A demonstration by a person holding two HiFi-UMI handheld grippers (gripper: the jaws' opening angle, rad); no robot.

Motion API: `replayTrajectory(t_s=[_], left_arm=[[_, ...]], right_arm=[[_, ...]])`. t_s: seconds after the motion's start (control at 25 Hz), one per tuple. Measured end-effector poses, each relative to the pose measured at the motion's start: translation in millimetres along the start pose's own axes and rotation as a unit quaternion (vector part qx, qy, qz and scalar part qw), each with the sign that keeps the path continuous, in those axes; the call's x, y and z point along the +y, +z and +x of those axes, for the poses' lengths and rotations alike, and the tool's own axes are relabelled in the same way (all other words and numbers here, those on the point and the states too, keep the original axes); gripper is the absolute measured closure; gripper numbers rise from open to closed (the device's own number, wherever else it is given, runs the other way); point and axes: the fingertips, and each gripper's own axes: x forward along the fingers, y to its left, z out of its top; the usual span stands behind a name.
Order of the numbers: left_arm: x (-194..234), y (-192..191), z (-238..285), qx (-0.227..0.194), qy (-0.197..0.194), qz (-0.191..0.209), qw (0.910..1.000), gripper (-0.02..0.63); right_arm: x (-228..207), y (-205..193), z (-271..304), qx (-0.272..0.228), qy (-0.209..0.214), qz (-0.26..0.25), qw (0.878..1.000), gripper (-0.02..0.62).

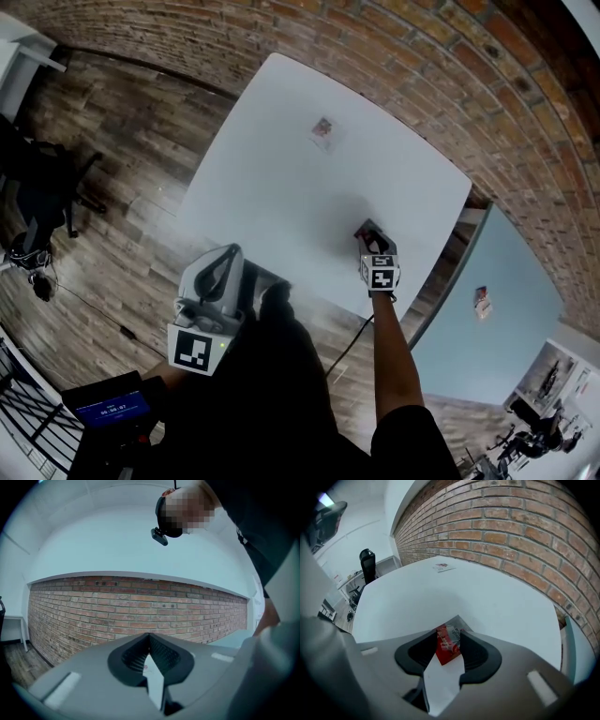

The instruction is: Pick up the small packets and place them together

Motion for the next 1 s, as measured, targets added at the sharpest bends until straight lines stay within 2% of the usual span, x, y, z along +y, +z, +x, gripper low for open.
replayTrajectory(t_s=[0.28,0.56,1.0], left_arm=[[24.5,0.1,-0.1,0.001,0.017,-0.005,0.9998,0.606],[37.1,-0.3,-1.7,0.003,0.033,-0.001,0.9995,0.606],[35.2,-1.7,11.3,0.001,0.019,-0.013,0.9997,0.606]], right_arm=[[0.2,35.4,21.5,0.005,0.027,-0.039,0.999,0.434],[-1.6,48.7,30.8,-0.003,0.032,-0.053,0.998,0.433],[5.3,78.5,1.3,-0.049,0.022,0.000,0.999,0.423]])
